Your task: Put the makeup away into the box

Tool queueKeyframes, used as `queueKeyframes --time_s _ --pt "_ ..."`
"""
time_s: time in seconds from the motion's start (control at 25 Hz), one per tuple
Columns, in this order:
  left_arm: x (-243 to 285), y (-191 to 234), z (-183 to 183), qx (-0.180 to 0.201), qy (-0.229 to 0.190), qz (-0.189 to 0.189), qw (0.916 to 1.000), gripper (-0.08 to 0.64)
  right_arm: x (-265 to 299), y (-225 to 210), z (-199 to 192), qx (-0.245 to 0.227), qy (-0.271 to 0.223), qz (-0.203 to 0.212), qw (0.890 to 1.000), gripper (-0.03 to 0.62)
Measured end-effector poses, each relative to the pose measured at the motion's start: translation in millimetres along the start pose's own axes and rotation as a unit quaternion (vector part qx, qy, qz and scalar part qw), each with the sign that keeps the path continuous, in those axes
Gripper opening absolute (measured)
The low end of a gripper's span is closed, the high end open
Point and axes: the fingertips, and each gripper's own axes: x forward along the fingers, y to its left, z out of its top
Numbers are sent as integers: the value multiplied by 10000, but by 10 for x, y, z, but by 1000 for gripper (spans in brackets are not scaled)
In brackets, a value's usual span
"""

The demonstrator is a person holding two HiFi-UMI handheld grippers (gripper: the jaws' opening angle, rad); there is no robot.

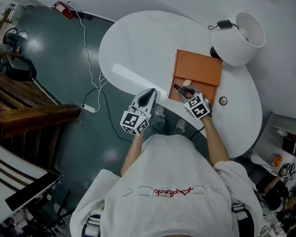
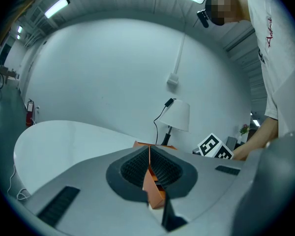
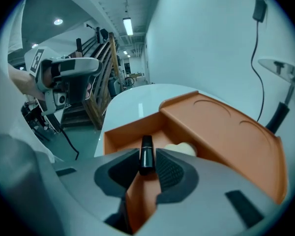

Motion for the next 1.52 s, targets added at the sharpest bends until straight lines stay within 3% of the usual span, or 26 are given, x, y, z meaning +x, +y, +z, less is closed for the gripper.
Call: queueKeyframes --time_s 0.28,0.4,0.72,0.84,1.0,1.12,1.52 --pt "64 -9 -41 -37 72 -86 9999 15 50 6 -61 -69 123 -41 9999 109" --pt "85 -25 -14 -10 45 -107 9999 15 41 1 -36 -39 40 -39 10000 143" --pt "11 -109 12 49 -2 -108 9999 15 -81 5 49 -44 -232 -274 9993 143" --pt "-24 -129 29 71 -30 -100 9999 15 -121 37 65 -92 -258 -305 9992 122" --pt "-36 -154 75 122 -79 -114 9998 15 -212 35 151 -110 -502 -479 9975 40" --pt "-18 -200 110 167 -106 -159 9997 15 -268 27 191 -66 -695 -532 9961 27" --pt "126 -436 125 297 -36 -504 9983 15 -641 -167 236 918 -1365 -878 9825 21"
